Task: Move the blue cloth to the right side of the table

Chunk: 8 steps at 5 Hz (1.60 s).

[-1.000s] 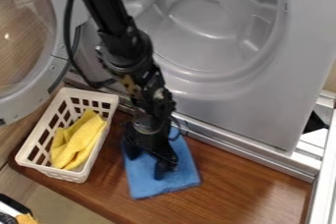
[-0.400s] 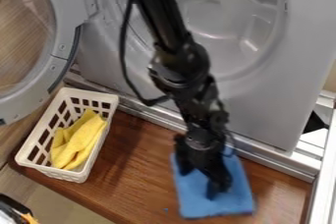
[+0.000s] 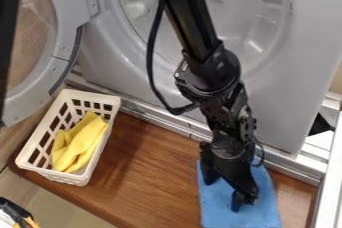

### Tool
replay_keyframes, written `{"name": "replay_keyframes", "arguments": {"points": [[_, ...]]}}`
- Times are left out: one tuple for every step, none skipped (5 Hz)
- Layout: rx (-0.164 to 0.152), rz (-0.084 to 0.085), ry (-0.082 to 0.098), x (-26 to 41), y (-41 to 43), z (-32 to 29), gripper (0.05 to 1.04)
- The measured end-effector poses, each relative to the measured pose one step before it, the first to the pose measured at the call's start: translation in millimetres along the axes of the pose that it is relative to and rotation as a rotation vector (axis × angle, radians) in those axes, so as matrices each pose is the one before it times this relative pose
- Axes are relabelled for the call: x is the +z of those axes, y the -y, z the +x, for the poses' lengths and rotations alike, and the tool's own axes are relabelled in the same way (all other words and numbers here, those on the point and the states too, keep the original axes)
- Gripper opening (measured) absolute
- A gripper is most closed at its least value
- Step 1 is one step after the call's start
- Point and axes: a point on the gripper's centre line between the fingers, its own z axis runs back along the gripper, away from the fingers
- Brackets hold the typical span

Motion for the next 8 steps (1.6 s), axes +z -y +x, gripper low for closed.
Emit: {"name": "replay_keyframes", "arguments": {"points": [[-0.0316, 0.009, -0.0112, 0.35, 1.72, 0.45, 1.001], [-0.008, 0.013, -0.0205, 3.26, -1.83, -0.44, 0.999], [-0.0129, 0.0419, 0.0475, 25.08, 1.04, 10.71, 0.999], [-0.0195, 0.0074, 0.0267, 20.06, 0.16, -0.52, 0.999], [0.0078, 0.0238, 0.0167, 20.93, -3.59, -0.2, 0.999], [-0.0242, -0.0143, -0.0212, 24.1, -4.0, -1.51, 0.999], [-0.0008, -0.0025, -0.0011, 0.6, 0.08, -0.59, 0.999], [-0.0015, 0.0006, 0.003, 0.62, -0.15, 0.77, 0.999]]}}
